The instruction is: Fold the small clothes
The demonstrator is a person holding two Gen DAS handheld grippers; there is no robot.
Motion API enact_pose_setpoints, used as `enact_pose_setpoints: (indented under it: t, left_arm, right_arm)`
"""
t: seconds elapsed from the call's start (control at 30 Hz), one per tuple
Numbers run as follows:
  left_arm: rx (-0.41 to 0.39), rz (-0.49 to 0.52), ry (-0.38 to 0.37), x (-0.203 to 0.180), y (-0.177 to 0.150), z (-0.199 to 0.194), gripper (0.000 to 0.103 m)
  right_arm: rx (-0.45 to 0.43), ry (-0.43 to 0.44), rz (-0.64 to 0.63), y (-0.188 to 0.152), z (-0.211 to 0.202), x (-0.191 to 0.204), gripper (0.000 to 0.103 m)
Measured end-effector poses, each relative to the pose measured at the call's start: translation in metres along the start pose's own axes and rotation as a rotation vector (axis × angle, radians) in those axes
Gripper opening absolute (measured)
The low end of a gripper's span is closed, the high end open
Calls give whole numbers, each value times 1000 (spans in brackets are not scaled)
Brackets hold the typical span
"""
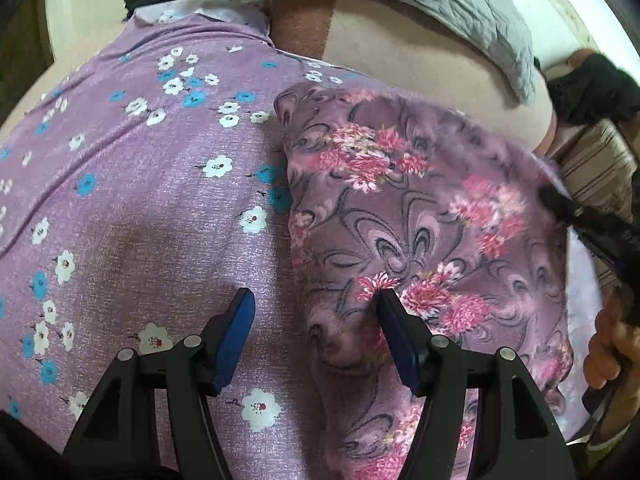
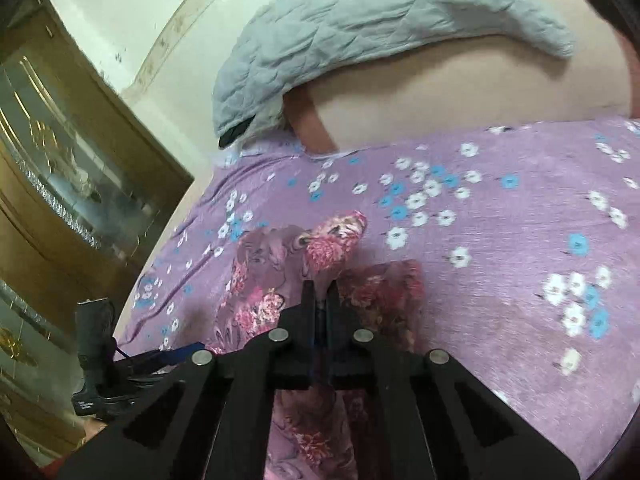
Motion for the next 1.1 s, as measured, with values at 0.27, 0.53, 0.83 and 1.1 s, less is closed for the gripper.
enact_pose_setpoints:
  t: [0.27, 0.53, 0.83, 1.1]
  left_arm:
    - [-18, 46, 52, -2, -9, -6, 65]
    - [-58, -30, 12, 6, -58, -68, 63]
    - [-32, -52, -20, -5, -103, -80, 59]
    - [53, 57, 106, -4, -121, -59, 58]
  right_arm:
    - [103, -106, 99, -39, 32, -42, 10]
    - [42, -36, 61, -69, -63, -11, 15]
    - [137, -35, 114, -134, -71, -9, 30]
    - [154, -143, 78, -146, -68, -30, 5]
Point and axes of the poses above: each gripper's, at about its wrist camera, not at the fingertips, and z roughly the way its jaws point, x to its left, y to its top, the point moved 7 cm from there along z, roughly the way its jaws point, and after that the axes turned 6 degrees about -x, right-handed, at the moved point
